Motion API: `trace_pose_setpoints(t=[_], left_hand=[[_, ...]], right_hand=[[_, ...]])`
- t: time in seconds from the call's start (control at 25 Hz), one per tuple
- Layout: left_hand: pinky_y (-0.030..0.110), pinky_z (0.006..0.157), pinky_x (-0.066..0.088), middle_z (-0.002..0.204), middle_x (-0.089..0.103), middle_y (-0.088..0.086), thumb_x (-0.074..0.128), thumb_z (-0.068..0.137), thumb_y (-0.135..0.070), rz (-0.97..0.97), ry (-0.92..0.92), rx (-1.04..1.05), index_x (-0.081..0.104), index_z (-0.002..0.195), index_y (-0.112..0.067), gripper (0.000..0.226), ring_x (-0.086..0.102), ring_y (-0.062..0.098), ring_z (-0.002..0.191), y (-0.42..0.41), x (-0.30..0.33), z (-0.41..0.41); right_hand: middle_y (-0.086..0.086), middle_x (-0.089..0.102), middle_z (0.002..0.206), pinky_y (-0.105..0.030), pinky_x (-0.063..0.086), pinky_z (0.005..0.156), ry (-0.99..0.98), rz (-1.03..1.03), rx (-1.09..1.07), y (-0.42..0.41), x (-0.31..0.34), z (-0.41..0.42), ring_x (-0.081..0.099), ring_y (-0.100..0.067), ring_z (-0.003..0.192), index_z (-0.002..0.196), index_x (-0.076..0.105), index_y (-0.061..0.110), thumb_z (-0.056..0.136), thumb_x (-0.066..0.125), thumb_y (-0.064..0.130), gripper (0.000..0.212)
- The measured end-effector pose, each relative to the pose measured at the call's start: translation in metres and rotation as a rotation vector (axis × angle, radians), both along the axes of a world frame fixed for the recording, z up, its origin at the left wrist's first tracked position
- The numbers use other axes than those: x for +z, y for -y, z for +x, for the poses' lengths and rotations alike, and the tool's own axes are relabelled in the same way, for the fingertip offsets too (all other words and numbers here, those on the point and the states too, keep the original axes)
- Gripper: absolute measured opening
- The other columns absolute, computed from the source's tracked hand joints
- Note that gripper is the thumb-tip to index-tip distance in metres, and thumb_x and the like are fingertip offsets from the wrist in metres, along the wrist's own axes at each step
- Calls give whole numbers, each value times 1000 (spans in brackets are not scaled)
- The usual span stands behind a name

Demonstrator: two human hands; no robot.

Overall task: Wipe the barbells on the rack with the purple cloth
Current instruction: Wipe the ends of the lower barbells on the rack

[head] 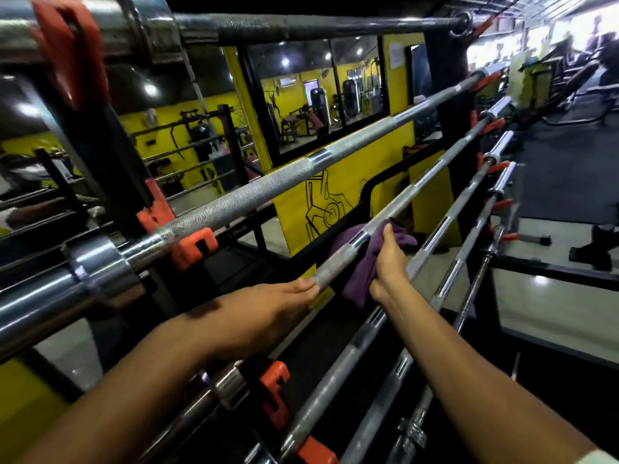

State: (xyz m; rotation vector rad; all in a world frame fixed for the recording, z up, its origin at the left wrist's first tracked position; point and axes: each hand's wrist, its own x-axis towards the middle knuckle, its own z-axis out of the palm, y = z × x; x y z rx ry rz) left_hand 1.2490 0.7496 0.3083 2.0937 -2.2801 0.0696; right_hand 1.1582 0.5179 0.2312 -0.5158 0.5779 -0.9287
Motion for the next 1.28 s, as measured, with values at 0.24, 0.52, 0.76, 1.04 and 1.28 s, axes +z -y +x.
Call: trace_pose_setpoints(t=[0.24, 0.52, 0.76, 1.04, 1.28], left_hand=[[15, 115, 26, 157, 39, -11, 35, 104, -38, -176, 71, 133, 45, 150, -25, 49, 32, 0, 144, -108, -1, -29], [16, 119, 18, 161, 31, -5, 34, 105, -38, -220, 60, 263, 37, 154, -18, 53, 23, 3, 149, -128, -13, -38], [18, 120, 13, 165, 18, -14, 27, 106, -45, -184, 60, 251, 27, 157, -24, 55, 13, 1, 151, -133, -13, -44], [18, 120, 9, 164, 2, -25, 17, 97, -60, -159, -36, 324, 13, 158, -37, 65, -1, -10, 148, -137, -14, -42], [4, 115, 3, 162, 8, -27, 21, 92, -65, -192, -106, 344, 20, 157, -36, 71, 1, -18, 144, -135, -12, -40]], right_hand=[[-4, 67, 89, -26, 48, 58, -152, 111, -91, -48, 28, 16, 65, -17, 74, 114, 60, 4, 100, 47, 58, 57], [-11, 70, 114, -44, 59, 90, -66, 128, 168, -181, 6, 13, 71, -26, 100, 124, 58, 9, 98, 46, 61, 59], [-7, 73, 100, -31, 59, 62, 46, 129, -4, -118, 16, 22, 73, -19, 78, 119, 59, 10, 101, 49, 53, 47], [-2, 66, 86, -32, 62, 68, -27, 33, -132, -43, 35, 8, 70, -17, 69, 110, 62, 10, 104, 47, 48, 42], [-7, 69, 105, -40, 58, 85, -232, 6, 37, -168, 8, 17, 69, -26, 95, 105, 62, 10, 100, 45, 59, 53]])
